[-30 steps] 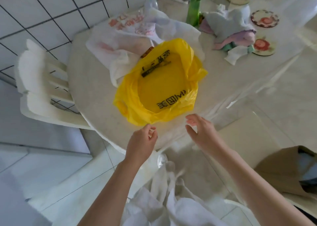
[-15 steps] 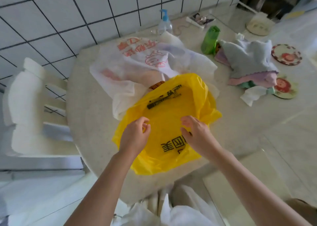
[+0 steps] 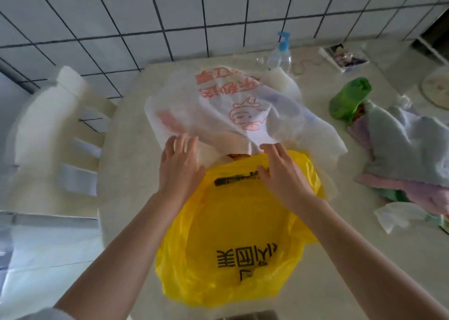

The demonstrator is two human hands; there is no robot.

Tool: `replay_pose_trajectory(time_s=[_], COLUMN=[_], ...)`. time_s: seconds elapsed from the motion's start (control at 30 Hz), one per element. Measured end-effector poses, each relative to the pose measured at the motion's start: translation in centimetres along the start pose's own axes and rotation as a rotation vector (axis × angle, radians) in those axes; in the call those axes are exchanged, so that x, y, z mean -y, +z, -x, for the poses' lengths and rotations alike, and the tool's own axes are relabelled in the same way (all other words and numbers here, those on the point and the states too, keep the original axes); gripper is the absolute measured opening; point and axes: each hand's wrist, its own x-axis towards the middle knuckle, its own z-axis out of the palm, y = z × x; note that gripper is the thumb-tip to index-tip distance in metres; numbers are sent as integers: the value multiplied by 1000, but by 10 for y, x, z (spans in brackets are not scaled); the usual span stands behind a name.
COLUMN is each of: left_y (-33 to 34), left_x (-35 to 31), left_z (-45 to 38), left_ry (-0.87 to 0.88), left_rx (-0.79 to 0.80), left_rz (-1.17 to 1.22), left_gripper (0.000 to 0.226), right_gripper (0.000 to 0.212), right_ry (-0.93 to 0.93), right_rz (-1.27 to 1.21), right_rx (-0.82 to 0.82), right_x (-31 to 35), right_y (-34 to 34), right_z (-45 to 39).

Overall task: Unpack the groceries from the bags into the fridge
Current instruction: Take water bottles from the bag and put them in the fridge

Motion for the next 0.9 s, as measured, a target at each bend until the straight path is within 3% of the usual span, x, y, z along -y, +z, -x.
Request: replay_pose_trajectory(time_s=[0.1,0.23,0.3,0.4,0.5,0.63,0.9], left_y=[14,31,33,27,11,-9,-18], left_x=[-9,-5,2,13,21,33,56], left_z=[-16,-26,-27,-26,-26,-28,-52], left_ry=[-39,-151,-188,-148,-170,-245,-317], left_rx=[96,205,206,60,-35,-140,-266], left_rz=[-100,-163,-180,-154,-67,70,187], left_gripper=[93,105,94,51,20,14,18], right_gripper=[46,53,61,75,57,30,10], right_ry=[28,12,9,6,-23,-26,-20], right_rz=[64,156,182,231,301,222,182], right_rx=[10,93,137,194,214,176,68], right_x=[-8,-16,-21,-23,-22,-22,-8], right_y=[-3,-1,0,1,-1,-10,-31], right_z=[-33,-64,-73,-82,-86,-88,-127])
